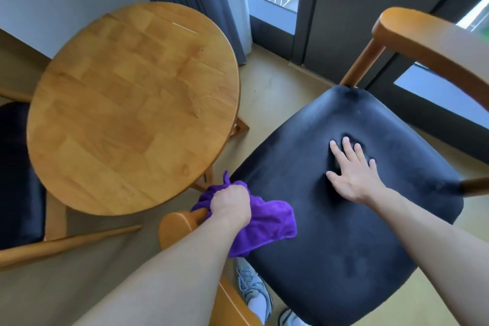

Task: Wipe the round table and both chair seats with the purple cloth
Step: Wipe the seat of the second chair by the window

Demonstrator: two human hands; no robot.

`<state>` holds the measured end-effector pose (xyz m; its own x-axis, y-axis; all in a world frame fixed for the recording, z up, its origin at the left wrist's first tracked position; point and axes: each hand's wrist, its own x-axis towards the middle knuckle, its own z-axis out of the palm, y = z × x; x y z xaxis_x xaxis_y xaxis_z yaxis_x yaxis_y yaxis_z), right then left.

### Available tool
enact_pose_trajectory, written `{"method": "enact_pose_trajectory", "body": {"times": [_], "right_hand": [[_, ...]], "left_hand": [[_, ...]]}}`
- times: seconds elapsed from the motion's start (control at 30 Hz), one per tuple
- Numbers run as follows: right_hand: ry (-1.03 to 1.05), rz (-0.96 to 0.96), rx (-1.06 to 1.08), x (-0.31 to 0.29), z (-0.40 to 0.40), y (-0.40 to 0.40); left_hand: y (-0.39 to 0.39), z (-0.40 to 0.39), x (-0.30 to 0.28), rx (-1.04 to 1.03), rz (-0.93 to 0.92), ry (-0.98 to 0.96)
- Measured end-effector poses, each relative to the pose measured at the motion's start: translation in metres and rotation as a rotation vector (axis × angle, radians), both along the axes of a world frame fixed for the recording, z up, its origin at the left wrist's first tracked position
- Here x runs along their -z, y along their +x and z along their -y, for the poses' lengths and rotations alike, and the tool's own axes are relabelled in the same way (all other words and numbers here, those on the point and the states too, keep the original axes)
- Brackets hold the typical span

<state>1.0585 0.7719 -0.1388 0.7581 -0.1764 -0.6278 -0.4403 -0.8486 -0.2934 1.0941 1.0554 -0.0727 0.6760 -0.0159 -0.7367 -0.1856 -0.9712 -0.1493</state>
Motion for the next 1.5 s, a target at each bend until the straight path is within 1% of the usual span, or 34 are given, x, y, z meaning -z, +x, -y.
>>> {"method": "enact_pose_trajectory", "body": {"times": [0.1, 0.17, 0.23, 0.27, 0.37, 0.47, 0.53, 0.6, 0.7, 0.77, 0.83, 0.87, 0.9, 0.97, 1.03, 1.1, 1.2, 1.33, 1.5], "right_hand": [[-0.004, 0.011, -0.005, 0.003, 0.000, -0.003], [-0.018, 0.015, -0.015, 0.003, -0.001, -0.002], [-0.020, 0.006, -0.038, 0.000, -0.001, -0.001], [-0.028, 0.002, -0.057, -0.001, 0.000, -0.001], [-0.082, -0.032, -0.172, -0.010, 0.001, 0.000], [-0.093, -0.101, -0.254, -0.024, 0.007, 0.006], [-0.096, -0.130, -0.304, -0.032, 0.011, 0.010], [-0.101, -0.151, -0.342, -0.038, 0.015, 0.012], [-0.144, -0.158, -0.406, -0.041, 0.014, 0.013], [-0.237, -0.071, -0.472, -0.042, 0.013, 0.013], [-0.317, 0.124, -0.560, -0.041, 0.009, 0.013], [-0.301, 0.195, -0.627, -0.039, 0.005, 0.015], [-0.252, 0.210, -0.717, -0.037, -0.001, 0.018], [-0.152, 0.134, -0.912, -0.029, -0.015, 0.026], [-0.128, 0.025, -0.987, -0.023, -0.029, 0.035], [-0.163, -0.029, -0.995, -0.018, -0.037, 0.038], [-0.220, -0.040, -1.012, -0.019, -0.039, 0.038], [-0.231, -0.024, -1.031, -0.022, -0.041, 0.036], [-0.235, -0.023, -1.021, -0.025, -0.038, 0.034]], "left_hand": [[0.027, 0.009, -0.007, -0.128, 0.159, -0.169], [0.038, 0.025, -0.004, -0.142, 0.249, -0.266], [0.037, 0.045, 0.002, -0.111, 0.261, -0.305], [0.032, 0.052, 0.007, -0.076, 0.263, -0.275], [0.008, 0.052, 0.015, 0.010, 0.256, -0.088], [-0.021, 0.047, 0.011, -0.026, 0.207, 0.052], [-0.038, 0.050, 0.008, -0.105, 0.163, 0.116], [-0.054, 0.057, 0.006, -0.207, 0.126, 0.124], [-0.078, 0.064, 0.000, -0.340, 0.094, 0.078], [-0.088, 0.065, -0.005, -0.456, 0.093, 0.015], [-0.092, 0.060, -0.008, -0.610, 0.170, -0.059], [-0.090, 0.057, -0.008, -0.688, 0.239, -0.088], [-0.086, 0.054, -0.005, -0.757, 0.309, -0.104], [-0.077, 0.049, 0.003, -0.861, 0.431, -0.100], [-0.073, 0.046, 0.011, -0.946, 0.489, -0.095], [-0.077, 0.050, 0.019, -1.007, 0.464, -0.104], [-0.091, 0.064, 0.025, -0.952, 0.356, -0.089], [-0.112, 0.075, 0.017, -0.932, 0.309, -0.073], [-0.167, 0.105, -0.001, -0.861, 0.057, -0.070]]}}
